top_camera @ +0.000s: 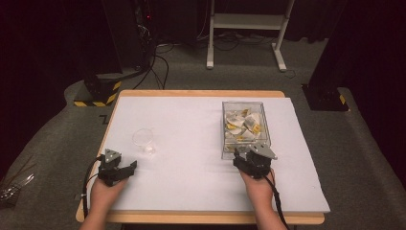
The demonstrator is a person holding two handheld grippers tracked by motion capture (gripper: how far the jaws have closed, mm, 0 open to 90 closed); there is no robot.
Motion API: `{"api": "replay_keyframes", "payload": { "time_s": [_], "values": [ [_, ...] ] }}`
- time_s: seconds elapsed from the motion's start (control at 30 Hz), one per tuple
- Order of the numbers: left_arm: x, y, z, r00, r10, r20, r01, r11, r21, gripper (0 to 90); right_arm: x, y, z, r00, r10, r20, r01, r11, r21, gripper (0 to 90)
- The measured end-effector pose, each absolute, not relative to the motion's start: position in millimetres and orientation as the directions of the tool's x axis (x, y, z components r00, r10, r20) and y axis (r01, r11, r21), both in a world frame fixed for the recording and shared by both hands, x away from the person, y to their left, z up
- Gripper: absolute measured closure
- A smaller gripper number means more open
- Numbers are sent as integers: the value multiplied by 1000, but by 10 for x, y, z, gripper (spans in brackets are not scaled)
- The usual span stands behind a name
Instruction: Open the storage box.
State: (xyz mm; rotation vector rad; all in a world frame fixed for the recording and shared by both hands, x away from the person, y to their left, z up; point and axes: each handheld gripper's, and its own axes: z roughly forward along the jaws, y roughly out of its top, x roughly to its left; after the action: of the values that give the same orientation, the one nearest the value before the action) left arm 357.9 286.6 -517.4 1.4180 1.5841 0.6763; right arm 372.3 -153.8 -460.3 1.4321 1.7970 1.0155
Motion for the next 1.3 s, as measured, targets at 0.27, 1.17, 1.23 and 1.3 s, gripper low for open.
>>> {"api": "replay_keyframes", "payload": {
  "time_s": [0.27, 1.17, 1.23, 1.3],
  "values": [
    [3580, 2869, -5174, 41, 968, -250, 490, 198, 849, 298, 3752, -1498, -4589, -190, 982, -17, 489, 109, 865, 275],
    [3580, 2867, -5174, 41, 968, -249, 490, 197, 849, 298, 3794, -1401, -4587, -127, 991, -37, 494, 95, 864, 317],
    [3580, 2868, -5174, 41, 968, -249, 490, 197, 849, 297, 3793, -1403, -4586, -127, 991, -37, 495, 96, 863, 320],
    [3580, 2868, -5174, 41, 968, -249, 490, 197, 849, 298, 3792, -1403, -4585, -128, 991, -39, 497, 98, 862, 322]
  ]
}}
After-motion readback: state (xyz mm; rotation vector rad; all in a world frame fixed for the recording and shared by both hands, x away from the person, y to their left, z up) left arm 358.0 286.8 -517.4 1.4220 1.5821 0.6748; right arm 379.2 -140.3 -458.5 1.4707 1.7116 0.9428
